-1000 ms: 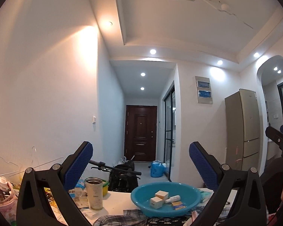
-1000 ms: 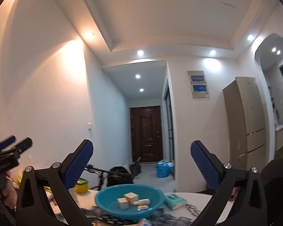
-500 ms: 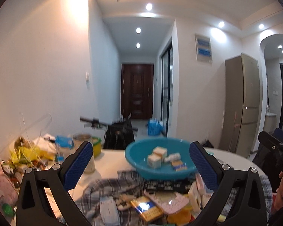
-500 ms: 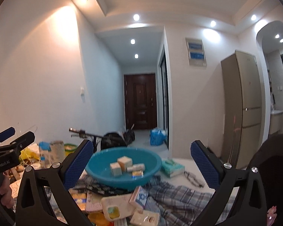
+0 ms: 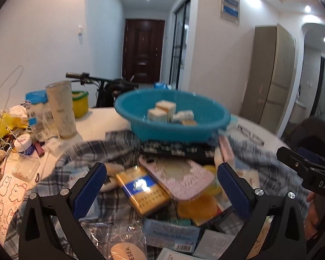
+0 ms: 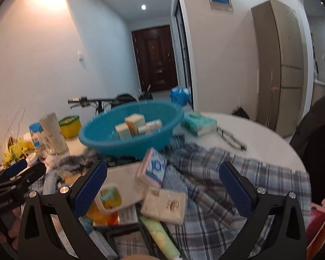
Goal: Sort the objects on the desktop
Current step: 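Move both grippers back down over the cluttered items on the shirt, then grasp the beige wooden stick with the left gripper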
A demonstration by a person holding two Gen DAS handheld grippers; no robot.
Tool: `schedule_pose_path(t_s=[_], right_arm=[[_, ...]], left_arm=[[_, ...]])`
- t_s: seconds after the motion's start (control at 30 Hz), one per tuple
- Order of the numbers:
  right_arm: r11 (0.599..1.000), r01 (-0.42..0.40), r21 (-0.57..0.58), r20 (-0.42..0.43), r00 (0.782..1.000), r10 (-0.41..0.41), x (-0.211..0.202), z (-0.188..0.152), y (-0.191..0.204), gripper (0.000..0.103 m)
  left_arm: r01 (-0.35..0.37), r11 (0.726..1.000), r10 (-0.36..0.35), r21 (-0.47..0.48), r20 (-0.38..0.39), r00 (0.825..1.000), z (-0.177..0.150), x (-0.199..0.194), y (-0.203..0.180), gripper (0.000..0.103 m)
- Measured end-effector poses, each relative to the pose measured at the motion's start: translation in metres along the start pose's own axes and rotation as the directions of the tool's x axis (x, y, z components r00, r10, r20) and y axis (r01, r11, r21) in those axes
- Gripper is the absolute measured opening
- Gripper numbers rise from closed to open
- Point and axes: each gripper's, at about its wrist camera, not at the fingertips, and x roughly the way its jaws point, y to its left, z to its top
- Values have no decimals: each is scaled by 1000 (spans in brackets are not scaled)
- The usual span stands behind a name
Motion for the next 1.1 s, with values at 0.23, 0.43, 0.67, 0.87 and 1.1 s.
schedule_pose_path(t_s=[0.23, 0.43, 0.67, 0.87, 1.1], right_arm=[[1000, -24, 0, -98, 995, 24, 26, -12, -8, 103], [999, -22, 26, -123, 992, 25, 30, -17, -17, 103], [999, -34, 7, -132, 991, 34, 31, -18, -11, 103], [999, -33, -2, -154, 988, 32, 37, -22, -8, 103], [1000, -25, 11, -166, 986, 27, 40, -24, -12, 103]], left_arm=[[46, 999, -47, -8, -78, 996, -11, 21, -5, 103], [53, 997, -57, -49, -89, 994, -7, 23, 3, 103], [108, 990, -117, -87, -110, 987, -8, 26, 4, 90], [240, 969, -248, -65, -162, 955, -2, 35, -17, 63], [325, 938, -344, -118, -206, 916, 7, 55, -37, 53]])
